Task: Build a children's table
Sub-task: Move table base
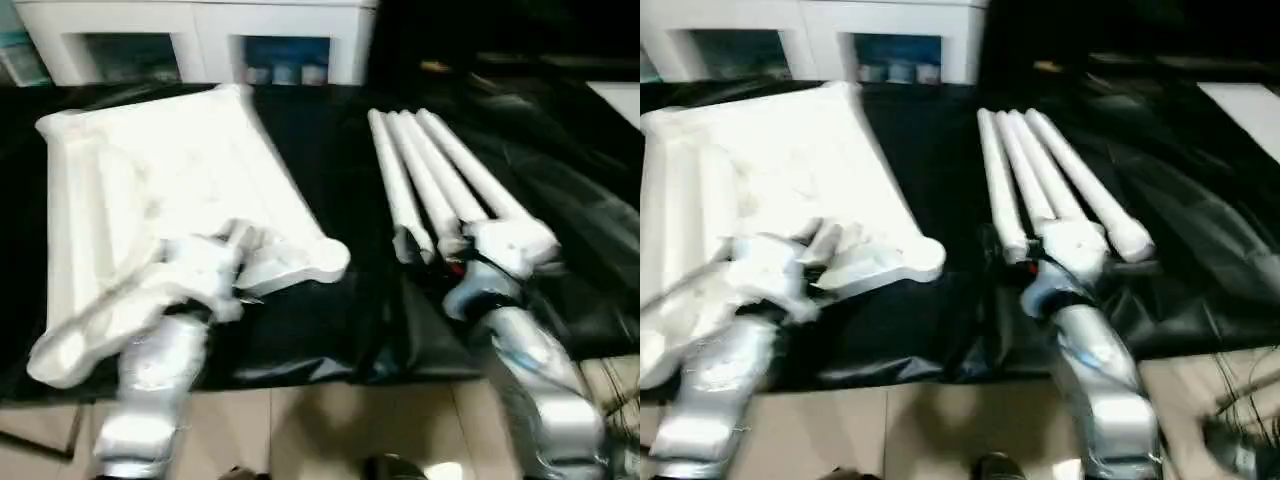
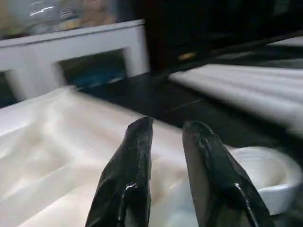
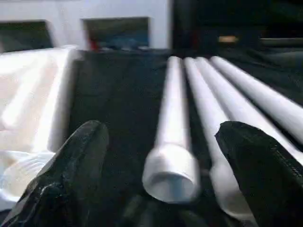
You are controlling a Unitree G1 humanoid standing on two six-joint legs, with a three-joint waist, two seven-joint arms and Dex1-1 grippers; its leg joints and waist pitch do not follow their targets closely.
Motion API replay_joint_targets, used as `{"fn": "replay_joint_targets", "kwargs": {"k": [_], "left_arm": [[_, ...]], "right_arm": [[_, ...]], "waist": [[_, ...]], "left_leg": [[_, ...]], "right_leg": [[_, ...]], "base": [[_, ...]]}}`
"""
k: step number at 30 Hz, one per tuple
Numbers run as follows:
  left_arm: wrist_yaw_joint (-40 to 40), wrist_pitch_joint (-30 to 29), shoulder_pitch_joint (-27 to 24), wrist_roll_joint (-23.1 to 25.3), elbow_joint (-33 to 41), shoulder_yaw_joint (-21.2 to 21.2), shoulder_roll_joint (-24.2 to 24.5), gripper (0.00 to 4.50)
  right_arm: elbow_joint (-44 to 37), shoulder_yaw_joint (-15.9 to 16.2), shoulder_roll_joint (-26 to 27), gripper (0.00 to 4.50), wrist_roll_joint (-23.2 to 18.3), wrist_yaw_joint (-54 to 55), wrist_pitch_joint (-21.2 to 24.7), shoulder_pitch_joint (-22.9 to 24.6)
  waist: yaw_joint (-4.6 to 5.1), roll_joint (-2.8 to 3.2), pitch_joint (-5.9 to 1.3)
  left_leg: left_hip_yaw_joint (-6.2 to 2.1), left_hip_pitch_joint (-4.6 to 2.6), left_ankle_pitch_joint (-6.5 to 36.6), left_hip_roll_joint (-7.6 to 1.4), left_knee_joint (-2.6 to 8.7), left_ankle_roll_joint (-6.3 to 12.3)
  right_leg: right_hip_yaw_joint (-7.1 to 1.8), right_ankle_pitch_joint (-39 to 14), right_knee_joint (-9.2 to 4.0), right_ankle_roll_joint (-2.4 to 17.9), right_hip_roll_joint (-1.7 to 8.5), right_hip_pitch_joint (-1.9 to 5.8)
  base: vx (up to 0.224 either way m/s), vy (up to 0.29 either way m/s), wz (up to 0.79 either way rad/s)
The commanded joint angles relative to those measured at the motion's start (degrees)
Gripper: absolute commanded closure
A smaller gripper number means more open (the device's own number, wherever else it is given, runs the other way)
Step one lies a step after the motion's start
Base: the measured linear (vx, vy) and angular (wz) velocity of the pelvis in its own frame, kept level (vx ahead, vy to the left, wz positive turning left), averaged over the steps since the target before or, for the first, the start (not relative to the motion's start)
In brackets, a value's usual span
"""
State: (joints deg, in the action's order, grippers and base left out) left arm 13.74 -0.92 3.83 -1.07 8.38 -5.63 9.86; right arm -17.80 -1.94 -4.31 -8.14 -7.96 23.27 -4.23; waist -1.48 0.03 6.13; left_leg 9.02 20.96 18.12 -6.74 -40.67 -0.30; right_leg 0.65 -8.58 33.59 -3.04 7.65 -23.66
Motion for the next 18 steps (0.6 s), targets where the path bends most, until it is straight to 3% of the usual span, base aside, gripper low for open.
{"fn": "replay_joint_targets", "kwargs": {"k": [1,2,3,4,5,7,8,9,10,11,12,13,14,15,16,18], "left_arm": [[-1.67,-1.0,-0.82,1.29,0.8,1.12,0.58,3.22],[-1.82,-0.93,-0.84,1.48,0.83,1.14,0.55,3.22],[-1.71,-0.95,-0.85,1.65,0.85,1.24,0.39,3.22],[-1.68,-0.91,-0.78,1.54,0.76,1.37,-0.02,3.22],[-2.03,-0.88,-0.79,1.25,0.75,1.78,-1.02,3.22],[-2.41,-0.89,-0.87,1.05,0.82,2.08,-1.66,3.22],[-3.91,-1.78,-1.25,1.85,1.29,2.4,-2.33,3.22],[-4.39,-1.97,-1.33,2.23,1.39,2.42,-2.4,3.22],[-4.21,-1.75,-1.52,2.08,1.39,2.28,-2.29,3.22],[-4.21,-1.75,-1.52,2.08,1.39,2.28,-2.29,3.22],[-4.84,-2.12,-1.81,2.12,1.75,1.82,-1.9,3.22],[-5.22,-2.28,-1.91,2.33,1.91,1.69,-1.78,3.22],[-5.29,-2.59,-2.13,2.08,2.11,1.69,-1.85,3.22],[-5.16,-2.62,-2.27,1.88,2.17,1.69,-1.91,3.22],[-4.92,-2.13,-2.38,1.94,2.2,1.53,-1.78,3.22],[-4.66,-1.45,-2.52,2.84,2.45,1.34,-2.01,3.22]], "right_arm": [[-0.83,0.88,0.48,0.46,0.86,0.58,-0.23,0.02],[-0.84,0.89,0.48,0.46,0.94,0.63,-0.23,0.03],[-0.84,0.9,0.5,0.46,0.95,0.68,-0.23,0.03],[-0.98,1.05,0.4,0.46,0.65,0.3,0.07,-0.05],[-1.17,1.58,-0.04,0.46,0.48,-0.43,0.14,-0.27],[-1.24,1.97,-0.4,0.46,0.57,-0.84,-0.07,-0.42],[-1.43,2.53,-0.89,0.46,0.5,-1.78,-1.14,-0.61],[-1.42,2.63,-1.03,0.46,0.6,-1.93,-1.51,-0.67],[-1.14,2.9,-1.46,0.46,1.62,-1.65,-2.21,-0.82],[-1.14,2.9,-1.46,0.46,1.62,-1.65,-2.21,-0.82],[-0.88,3.12,-1.62,0.46,1.8,-1.78,-2.16,-0.92],[-0.81,3.19,-1.64,0.46,1.72,-1.94,-2.05,-0.96],[-0.69,3.32,-1.68,0.46,1.81,-2.1,-2.1,-1.06],[-0.56,3.4,-1.74,0.46,1.88,-2.24,-2.19,-1.18],[-0.5,3.46,-1.81,0.46,1.79,-2.48,-2.21,-1.31],[-0.49,3.66,-2.12,0.46,1.25,-3.22,-2.49,-1.71]], "waist": [[2.05,1.79,-3.01],[2.81,1.82,-3.69],[2.9,2.86,-3.95],[3.47,2.87,-4.06],[3.0,2.64,-4.47],[2.56,2.39,-4.98],[1.81,0.74,-5.0],[1.58,-0.28,-5.12],[0.67,-2.08,-4.93],[-0.3,-2.18,-4.86],[-0.61,-2.25,-4.29],[-0.49,-2.15,-3.96],[-0.41,-1.67,-3.35],[-0.35,-1.38,-3.2],[-0.3,-1.24,-3.22],[-0.36,-1.14,-2.98]], "left_leg": [[-6.33,0.8,4.28,-6.0,11.61,-3.13],[-6.88,-0.8,0.27,-6.41,11.06,-7.57],[-8.28,-2.69,-9.52,-8.25,11.35,-15.64],[-9.19,-3.43,-21.52,-10.42,11.4,-15.6],[-9.89,-4.5,-29.19,-12.52,11.26,-10.0],[-9.65,-4.84,-32.62,-12.76,10.3,-0.86],[-7.27,-3.09,-28.49,-9.13,8.59,11.93],[-5.18,-1.56,-24.95,-6.08,7.15,13.43],[-2.57,1.95,-17.64,-2.18,6.59,12.67],[-2.48,2.0,-13.67,-2.39,6.95,10.48],[-2.61,1.48,-7.49,-3.34,8.0,7.76],[-2.67,1.48,-5.81,-3.63,8.69,6.88],[-2.62,0.83,-1.82,-4.65,9.61,5.77],[-2.41,0.17,1.69,-5.46,10.06,5.04],[-2.29,0.08,2.86,-6.13,10.39,4.11],[-1.94,0.08,3.79,-6.56,10.67,3.02]], "right_leg": [[1.35,-17.74,-0.2,13.1,-3.4,1.71],[1.21,-8.45,1.42,11.21,-4.16,0.71],[1.33,-1.02,2.83,9.07,-4.57,-0.35],[1.12,-2.55,3.84,6.4,-4.1,-0.89],[0.91,-7.15,5.04,4.87,-3.6,-1.84],[0.48,-8.18,4.75,4.34,-2.65,-1.7],[-1.51,-1.81,1.02,9.21,-0.02,0.13],[-2.19,2.5,-0.94,11.54,0.98,1.67],[-3.38,11.41,-1.47,15.59,3.08,4.94],[-3.61,12.4,-1.69,14.34,3.64,5.18],[-3.46,9.66,-1.98,12.53,3.32,4.74],[-2.79,6.55,-1.98,12.5,2.52,4.79],[-2.14,-1.88,-2.61,13.27,1.53,4.07],[-1.95,-9.07,-2.93,14.25,1.17,3.75],[-1.85,-12.41,-2.87,14.71,0.84,3.6],[-1.92,-13.76,-2.97,14.51,0.81,3.31]], "base": [[0.021,0.22,-0.28],[0.021,0.22,-0.28],[0.02,0.132,0.05],[0.009,0.073,0.09],[0.009,0.073,0.09],[-0.004,-0.027,0.03],[-0.007,-0.055,0.05],[-0.03,-0.087,0.03],[-0.055,-0.101,-0.01],[-0.055,-0.101,-0.01],[-0.063,-0.113,0.02],[-0.054,-0.108,0.05],[-0.054,-0.108,0.05],[-0.05,-0.079,0.06],[-0.055,-0.054,0.06],[-0.053,-0.045,0.05]]}}
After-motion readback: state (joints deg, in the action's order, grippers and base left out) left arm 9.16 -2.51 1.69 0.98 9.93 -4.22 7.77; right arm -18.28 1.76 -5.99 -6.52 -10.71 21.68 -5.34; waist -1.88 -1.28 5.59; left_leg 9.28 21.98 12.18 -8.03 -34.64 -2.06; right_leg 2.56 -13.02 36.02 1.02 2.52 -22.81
